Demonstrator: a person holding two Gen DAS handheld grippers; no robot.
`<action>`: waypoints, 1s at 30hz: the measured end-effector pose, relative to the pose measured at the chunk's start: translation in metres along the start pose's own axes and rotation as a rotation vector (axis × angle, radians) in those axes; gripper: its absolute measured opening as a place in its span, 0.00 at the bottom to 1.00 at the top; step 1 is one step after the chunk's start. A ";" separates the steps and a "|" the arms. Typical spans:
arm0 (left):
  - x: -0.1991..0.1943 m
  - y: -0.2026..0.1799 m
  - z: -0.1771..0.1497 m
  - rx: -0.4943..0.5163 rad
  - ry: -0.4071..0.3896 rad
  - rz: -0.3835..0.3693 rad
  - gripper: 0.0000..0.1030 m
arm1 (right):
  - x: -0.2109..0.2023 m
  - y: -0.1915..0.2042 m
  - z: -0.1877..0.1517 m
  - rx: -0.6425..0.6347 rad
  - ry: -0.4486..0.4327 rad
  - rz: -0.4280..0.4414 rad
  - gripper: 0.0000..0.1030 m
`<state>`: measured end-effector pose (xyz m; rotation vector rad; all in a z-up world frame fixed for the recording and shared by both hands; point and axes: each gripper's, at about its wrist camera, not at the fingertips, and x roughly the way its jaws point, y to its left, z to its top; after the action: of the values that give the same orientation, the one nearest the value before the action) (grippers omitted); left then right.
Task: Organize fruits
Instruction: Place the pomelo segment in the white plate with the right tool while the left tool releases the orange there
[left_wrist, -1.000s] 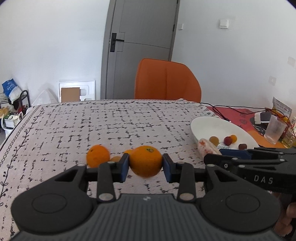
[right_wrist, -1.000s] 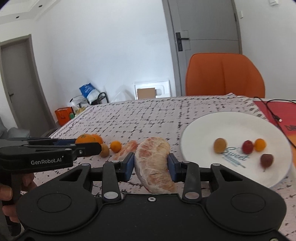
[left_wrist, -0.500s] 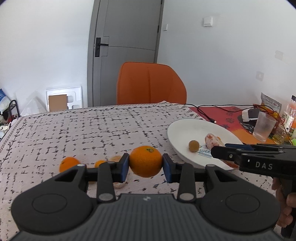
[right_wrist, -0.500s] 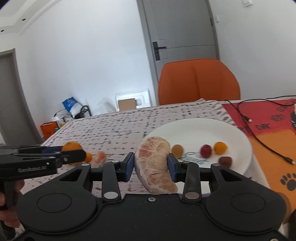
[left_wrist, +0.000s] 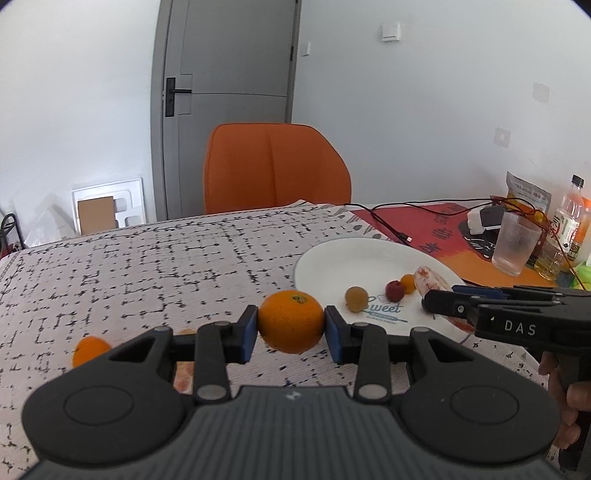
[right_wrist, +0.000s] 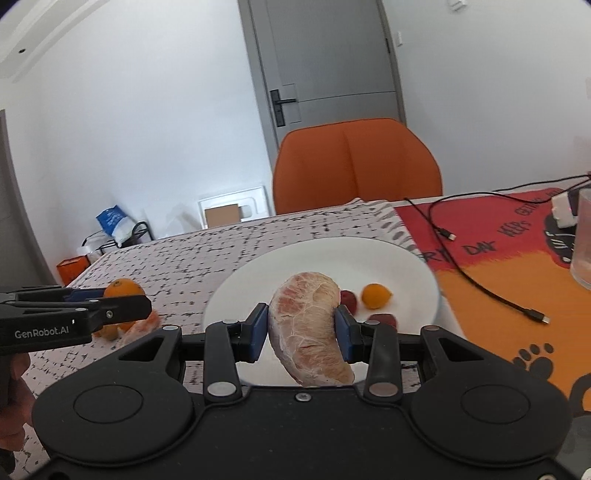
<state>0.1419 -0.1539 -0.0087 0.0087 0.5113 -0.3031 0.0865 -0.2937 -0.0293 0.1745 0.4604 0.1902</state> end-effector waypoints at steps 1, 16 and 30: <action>0.002 -0.002 0.001 0.004 0.002 -0.002 0.36 | 0.000 -0.002 0.000 0.005 -0.001 -0.003 0.36; 0.023 -0.039 0.013 0.064 -0.001 -0.055 0.36 | -0.028 -0.033 -0.006 0.068 -0.052 -0.064 0.52; 0.020 -0.047 0.018 0.083 -0.017 -0.045 0.49 | -0.031 -0.034 -0.008 0.080 -0.041 -0.062 0.54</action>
<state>0.1536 -0.2062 0.0006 0.0751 0.4823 -0.3683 0.0607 -0.3328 -0.0305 0.2418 0.4323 0.1075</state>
